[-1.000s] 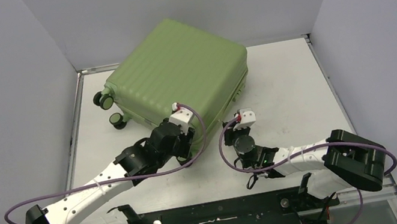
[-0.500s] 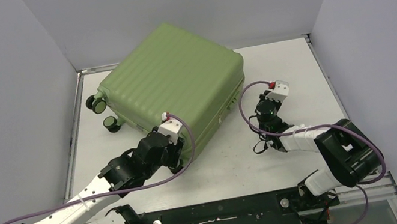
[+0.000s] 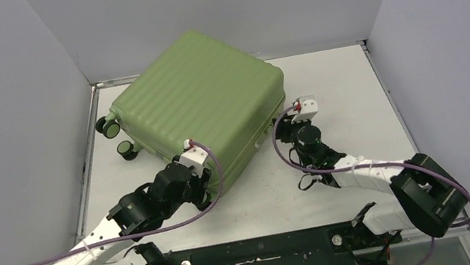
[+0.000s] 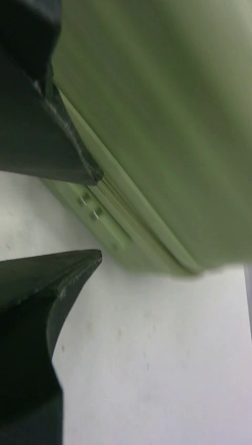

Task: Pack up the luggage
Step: Zip the luggage at the center of the board.

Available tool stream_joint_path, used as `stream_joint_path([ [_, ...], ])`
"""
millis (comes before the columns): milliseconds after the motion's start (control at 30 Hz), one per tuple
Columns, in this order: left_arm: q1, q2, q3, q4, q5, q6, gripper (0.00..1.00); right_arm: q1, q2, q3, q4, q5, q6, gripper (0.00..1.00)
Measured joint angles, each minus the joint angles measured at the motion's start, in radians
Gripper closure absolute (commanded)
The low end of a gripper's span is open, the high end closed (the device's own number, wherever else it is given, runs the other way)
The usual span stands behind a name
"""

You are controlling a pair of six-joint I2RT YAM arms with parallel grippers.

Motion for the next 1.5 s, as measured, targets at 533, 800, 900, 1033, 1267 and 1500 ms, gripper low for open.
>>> stream_joint_path([
  [533, 0.0, -0.1, -0.034, -0.039, 0.012, -0.008, 1.0, 0.263, -0.007, -0.122, 0.045, -0.077, -0.002, 0.46],
  [800, 0.0, -0.105, -0.034, -0.043, 0.012, -0.009, 1.0, 0.296, 0.037, -0.108, 0.111, -0.118, -0.02, 0.46],
  [900, 0.0, -0.115, -0.034, -0.056, 0.011, -0.009, 1.0, 0.303, 0.038, -0.1, 0.109, -0.133, -0.034, 0.47],
  [1033, 0.0, -0.13, -0.034, -0.073, 0.01, -0.009, 1.0, 0.307, 0.043, -0.059, 0.052, -0.077, -0.021, 0.48],
  [1267, 0.0, -0.136, -0.034, -0.082, 0.006, -0.011, 0.85, 0.214, -0.003, -0.032, -0.115, 0.095, 0.059, 0.44],
  [1500, 0.003, -0.188, 0.009, -0.126, -0.053, -0.07, 0.22, 0.126, -0.165, 0.047, -0.258, 0.074, 0.104, 0.29],
])
